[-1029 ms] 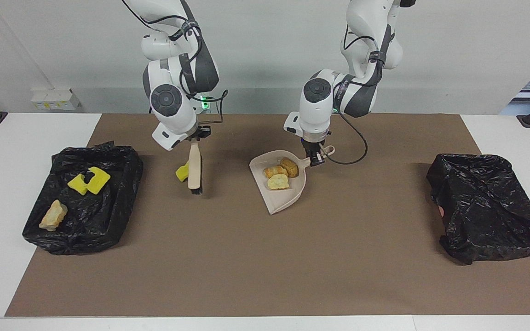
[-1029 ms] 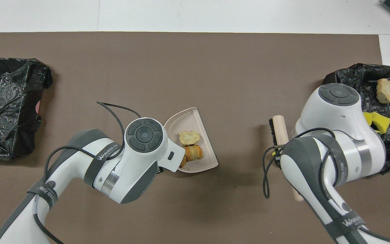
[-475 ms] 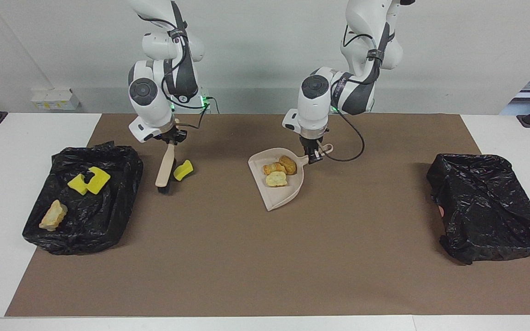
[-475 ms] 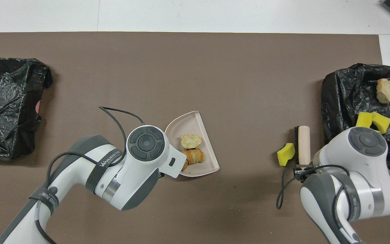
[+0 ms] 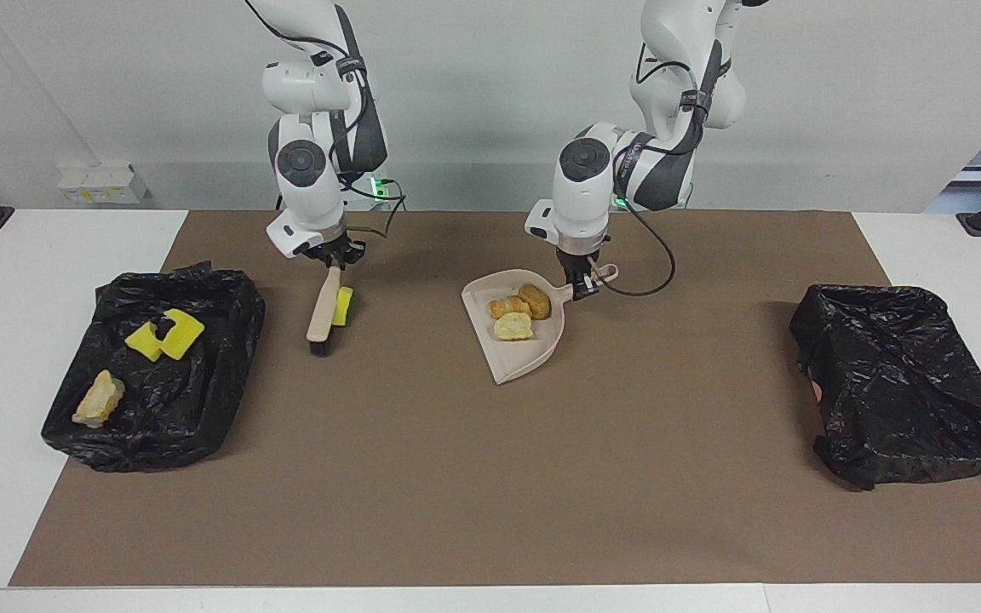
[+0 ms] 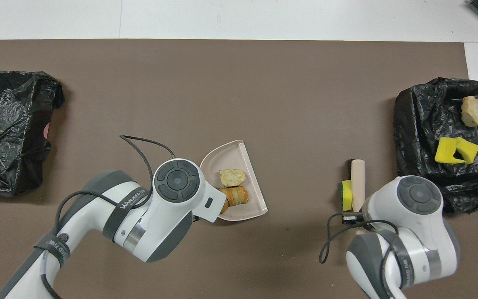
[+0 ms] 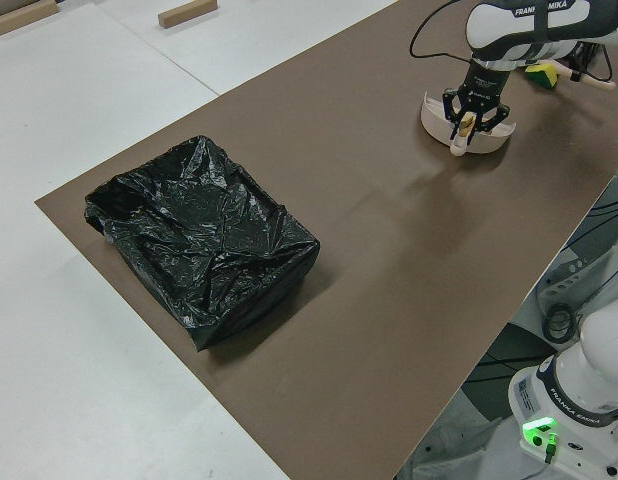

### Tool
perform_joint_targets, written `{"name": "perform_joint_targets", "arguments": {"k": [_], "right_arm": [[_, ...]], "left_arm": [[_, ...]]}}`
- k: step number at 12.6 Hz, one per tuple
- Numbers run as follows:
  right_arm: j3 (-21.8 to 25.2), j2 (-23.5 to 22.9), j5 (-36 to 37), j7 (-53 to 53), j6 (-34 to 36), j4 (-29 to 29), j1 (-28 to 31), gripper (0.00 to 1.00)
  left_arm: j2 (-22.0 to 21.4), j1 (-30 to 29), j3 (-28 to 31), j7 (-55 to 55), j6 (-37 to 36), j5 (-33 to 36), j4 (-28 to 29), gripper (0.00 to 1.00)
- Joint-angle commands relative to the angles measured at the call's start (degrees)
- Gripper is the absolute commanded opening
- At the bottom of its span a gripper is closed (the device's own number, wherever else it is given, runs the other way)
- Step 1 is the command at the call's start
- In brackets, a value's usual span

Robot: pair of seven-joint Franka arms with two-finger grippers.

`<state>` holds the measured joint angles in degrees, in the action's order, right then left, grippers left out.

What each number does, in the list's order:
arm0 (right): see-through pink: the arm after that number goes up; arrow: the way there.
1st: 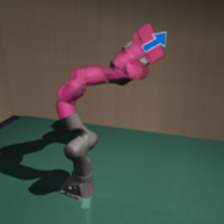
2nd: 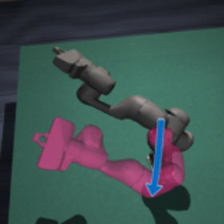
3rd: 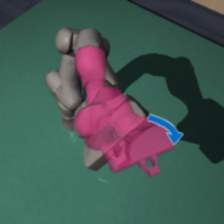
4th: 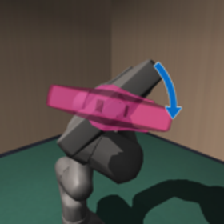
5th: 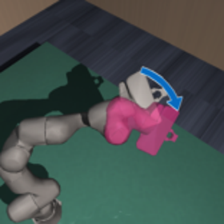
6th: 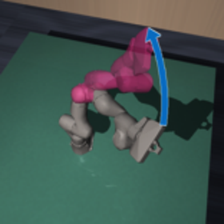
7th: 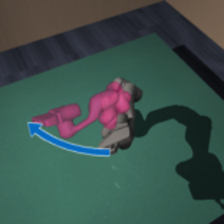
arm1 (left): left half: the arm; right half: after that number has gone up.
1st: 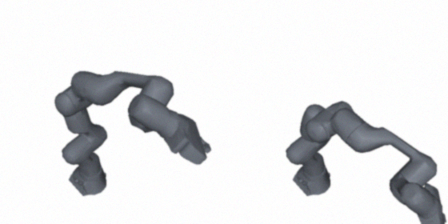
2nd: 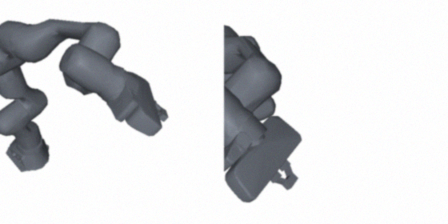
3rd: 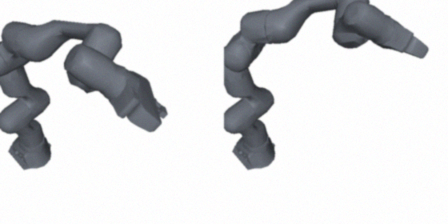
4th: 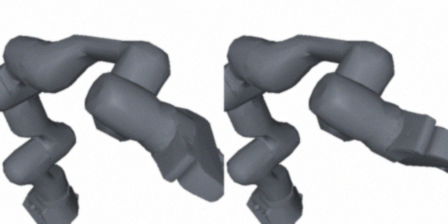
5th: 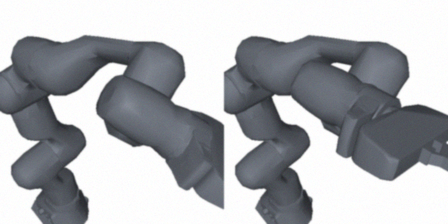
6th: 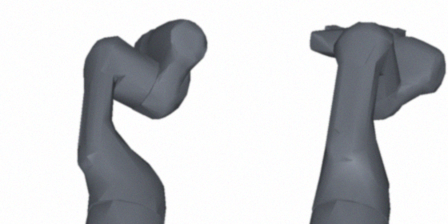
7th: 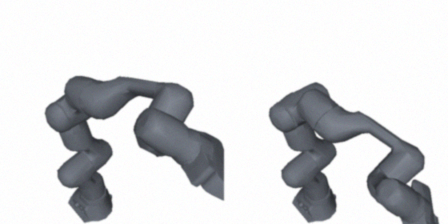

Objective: Sweep and dump trash in bin
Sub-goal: 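Sweep the yellow sponge into the dustpan with the right gripper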

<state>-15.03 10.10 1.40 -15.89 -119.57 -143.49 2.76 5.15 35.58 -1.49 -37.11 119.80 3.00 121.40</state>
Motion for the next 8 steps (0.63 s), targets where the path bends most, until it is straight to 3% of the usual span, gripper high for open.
{"name": "perform_joint_targets", "arguments": {"k": [1,5,8], "right_arm": [[-0.26,-5.33,-1.91,-1.17,-0.75,5.13,-3.53,0.0],[-0.35,-13.33,-6.31,-3.36,-0.14,14.44,-9.86,0.0],[-0.35,-16.07,-12.54,-2.75,0.3,18.85,-14.44,0.0]], "left_arm": [[-1.98,0.19,0.43,-0.51,0.88,0.87,2.53,0.0],[-1.98,0.1,0.43,-0.51,0.79,0.87,2.62,0.0],[-1.98,0.01,0.43,-0.6,0.62,0.87,2.62,0.0]]}}
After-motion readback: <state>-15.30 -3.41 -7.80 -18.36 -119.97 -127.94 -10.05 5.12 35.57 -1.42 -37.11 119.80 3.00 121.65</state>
